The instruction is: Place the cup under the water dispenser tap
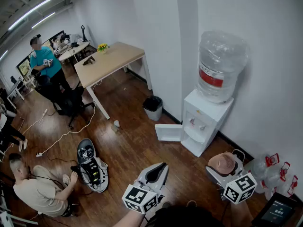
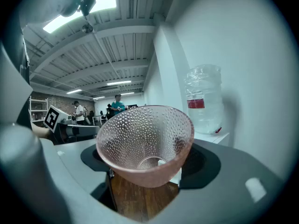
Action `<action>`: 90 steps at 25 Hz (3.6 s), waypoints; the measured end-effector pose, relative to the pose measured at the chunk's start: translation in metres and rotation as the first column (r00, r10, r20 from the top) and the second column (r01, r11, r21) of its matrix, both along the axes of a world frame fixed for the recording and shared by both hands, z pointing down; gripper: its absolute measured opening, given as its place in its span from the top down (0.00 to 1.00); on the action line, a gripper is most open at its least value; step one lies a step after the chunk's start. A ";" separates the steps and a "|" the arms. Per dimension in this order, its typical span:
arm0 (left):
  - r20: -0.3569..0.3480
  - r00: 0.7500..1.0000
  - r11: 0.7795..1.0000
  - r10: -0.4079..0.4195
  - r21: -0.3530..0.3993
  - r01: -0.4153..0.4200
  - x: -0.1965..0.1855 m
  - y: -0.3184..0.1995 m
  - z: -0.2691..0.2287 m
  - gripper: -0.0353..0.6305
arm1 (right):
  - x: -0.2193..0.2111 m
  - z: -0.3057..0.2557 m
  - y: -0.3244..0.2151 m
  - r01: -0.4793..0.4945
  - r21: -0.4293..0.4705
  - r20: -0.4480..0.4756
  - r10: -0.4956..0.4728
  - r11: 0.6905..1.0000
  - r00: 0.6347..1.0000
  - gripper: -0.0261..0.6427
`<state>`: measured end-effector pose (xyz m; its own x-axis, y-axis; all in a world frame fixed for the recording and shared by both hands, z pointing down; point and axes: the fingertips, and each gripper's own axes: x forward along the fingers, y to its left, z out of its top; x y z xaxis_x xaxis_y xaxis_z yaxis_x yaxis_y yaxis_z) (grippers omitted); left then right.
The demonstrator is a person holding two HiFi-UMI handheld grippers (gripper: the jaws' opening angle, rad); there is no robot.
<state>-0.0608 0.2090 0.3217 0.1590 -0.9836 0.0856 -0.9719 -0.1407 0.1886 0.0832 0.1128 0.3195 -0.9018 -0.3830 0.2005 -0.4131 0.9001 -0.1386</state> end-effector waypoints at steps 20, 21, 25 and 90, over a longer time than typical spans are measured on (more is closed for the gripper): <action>-0.017 0.989 0.989 0.145 -0.037 -0.145 -0.035 -0.024 0.026 0.93 | -0.050 0.041 -0.005 -0.088 -0.001 -0.089 0.088 0.996 0.992 0.37; -0.018 0.988 0.987 0.155 -0.040 -0.156 -0.034 -0.032 0.027 0.93 | -0.050 0.043 -0.010 -0.091 -0.003 -0.095 0.090 0.996 0.991 0.37; -0.006 0.983 0.982 0.184 -0.042 -0.184 -0.037 -0.070 0.035 0.93 | -0.054 0.055 -0.040 -0.109 -0.022 -0.101 0.106 0.994 0.989 0.37; -0.033 0.909 0.821 0.415 -0.418 -0.389 -0.120 -0.392 0.466 0.90 | -0.175 0.559 -0.363 -0.482 -0.117 -0.255 0.443 0.868 0.859 0.37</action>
<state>-0.1813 -0.1832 0.7881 0.5148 -0.7080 0.4834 -0.8568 -0.4444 0.2616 -0.0915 -0.2503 0.8789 -0.5563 -0.6870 0.4674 -0.8126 0.5673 -0.1333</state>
